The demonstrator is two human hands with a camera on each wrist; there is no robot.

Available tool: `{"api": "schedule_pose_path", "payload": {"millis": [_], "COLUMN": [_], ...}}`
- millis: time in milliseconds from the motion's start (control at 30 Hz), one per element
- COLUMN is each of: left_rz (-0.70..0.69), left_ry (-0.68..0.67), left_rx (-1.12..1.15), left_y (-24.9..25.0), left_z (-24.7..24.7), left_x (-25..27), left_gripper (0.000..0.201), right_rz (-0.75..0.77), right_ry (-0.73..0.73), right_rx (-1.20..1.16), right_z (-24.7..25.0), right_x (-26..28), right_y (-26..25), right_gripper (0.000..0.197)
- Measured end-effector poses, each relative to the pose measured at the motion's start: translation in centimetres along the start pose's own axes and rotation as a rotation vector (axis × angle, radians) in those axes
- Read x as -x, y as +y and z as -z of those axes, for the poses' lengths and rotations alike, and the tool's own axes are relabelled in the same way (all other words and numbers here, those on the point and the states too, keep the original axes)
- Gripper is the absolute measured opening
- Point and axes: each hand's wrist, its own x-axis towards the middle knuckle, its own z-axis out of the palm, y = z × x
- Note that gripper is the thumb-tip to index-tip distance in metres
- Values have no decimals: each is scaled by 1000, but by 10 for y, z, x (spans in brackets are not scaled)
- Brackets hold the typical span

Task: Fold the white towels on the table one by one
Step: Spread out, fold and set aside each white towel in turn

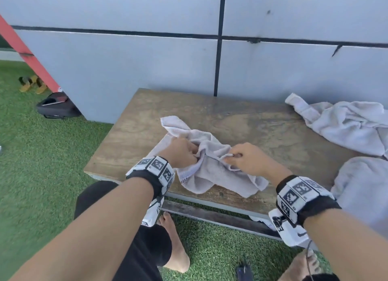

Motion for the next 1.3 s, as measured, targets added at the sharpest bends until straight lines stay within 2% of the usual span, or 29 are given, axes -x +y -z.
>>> {"api": "schedule_pose_path", "payload": {"millis": [100, 133, 167, 300, 400, 433, 500, 533, 600, 667, 733, 833, 900, 1000, 1100, 1200, 1300], "left_rz": [-121, -78, -143, -171, -196, -225, -250, -221, -185, -126, -56, -9, 10, 55, 90, -13, -71], "left_ry": [-90, -79, 8, 91, 250, 308, 422, 486, 618, 731, 817, 850, 825, 779, 810, 847, 820], "left_rx": [79, 153, 67, 196, 213, 197, 175, 177, 191, 179, 133, 65, 82, 322, 443, 360, 303], "left_y": [15, 23, 32, 65, 102, 114, 130, 134, 133, 126, 117, 109, 110, 111, 116, 117, 109], "left_z": [-7, -7, -4, 29, 73, 90, 119, 133, 158, 179, 194, 206, 208, 211, 218, 220, 210], "left_x": [-17, -24, -31, -70, -106, -117, -137, -145, -156, -163, -167, -173, -173, -178, -181, -176, -164], "left_gripper": [29, 31, 31, 30, 44, 43, 29, 21, 27, 32, 25, 21, 20, 22, 21, 22, 19], "right_rz": [6, 9, 11, -20, -23, -22, 15, 37, 70, 49, 10, -21, -45, -67, -34, 24, 1], "right_ry": [16, 38, 72, 293, 487, 544, 662, 723, 857, 1001, 1072, 1043, 988, 871, 876, 897, 837], "right_rx": [-31, -48, -67, -120, -144, -162, -167, -140, -89, -61, -59, -170, -340, -539, -616, -643, -597], "right_z": [1, 5, 11, 64, 122, 142, 182, 200, 231, 256, 270, 274, 271, 264, 263, 264, 261], "right_x": [-13, -14, -16, -25, -44, -50, -63, -68, -72, -73, -73, -78, -83, -87, -84, -76, -63], "right_y": [5, 7, 11, 19, 12, 9, 7, 8, 13, 21, 30, 33, 30, 25, 24, 26, 29], "right_gripper": [38, 37, 36, 39, 40, 42, 39, 38, 41, 41, 39, 37, 26, 14, 13, 15, 13]}}
